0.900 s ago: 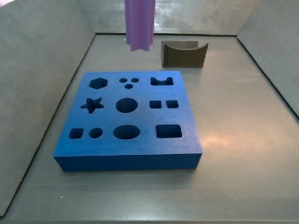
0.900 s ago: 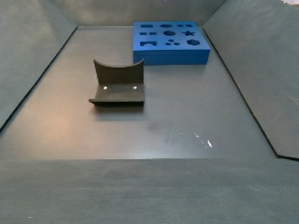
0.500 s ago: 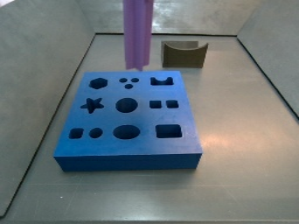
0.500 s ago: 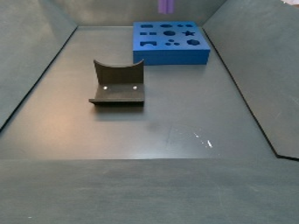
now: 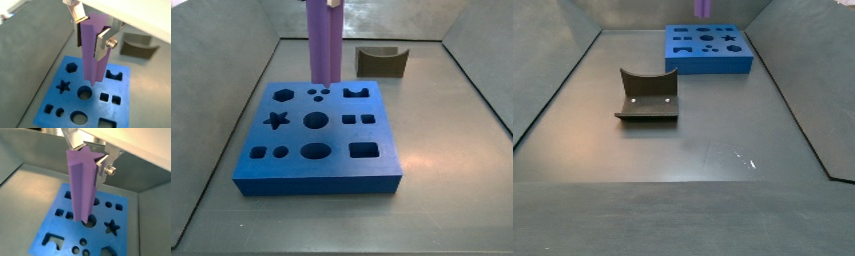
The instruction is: Insert the star object.
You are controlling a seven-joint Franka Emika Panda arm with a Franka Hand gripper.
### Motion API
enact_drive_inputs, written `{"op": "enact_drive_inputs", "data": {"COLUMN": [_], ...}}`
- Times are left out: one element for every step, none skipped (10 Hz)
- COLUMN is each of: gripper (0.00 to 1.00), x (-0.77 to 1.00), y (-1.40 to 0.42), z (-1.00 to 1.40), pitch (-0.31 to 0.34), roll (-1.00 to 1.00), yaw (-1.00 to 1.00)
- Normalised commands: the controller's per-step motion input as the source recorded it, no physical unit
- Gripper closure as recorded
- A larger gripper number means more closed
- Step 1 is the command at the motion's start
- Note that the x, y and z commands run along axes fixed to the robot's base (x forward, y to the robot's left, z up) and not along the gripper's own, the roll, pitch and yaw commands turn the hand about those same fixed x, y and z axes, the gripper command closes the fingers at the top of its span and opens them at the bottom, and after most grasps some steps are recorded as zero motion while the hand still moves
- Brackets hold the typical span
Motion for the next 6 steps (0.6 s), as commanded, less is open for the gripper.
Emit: {"op": "enact_drive_inputs", "data": {"gripper": [1.0,1.0,1.0,1.0,1.0,1.0], "x": [0.0,0.0,-0.01,-0.63,-0.8,-0.89], "y": [0.0,0.0,0.0,0.0,0.0,0.0], "z": [0.0,0.0,-0.15,-0.34,-0.41,-0.57], "pitch": [-0.049,-0.04,-0.021,-0.024,-0.047,-0.09], "roll": [-0.01,0.0,0.0,0.01,0.0,-0.05], "yaw": [-1.0,-1.0,-1.0,-0.65,-0.44,-0.23]}}
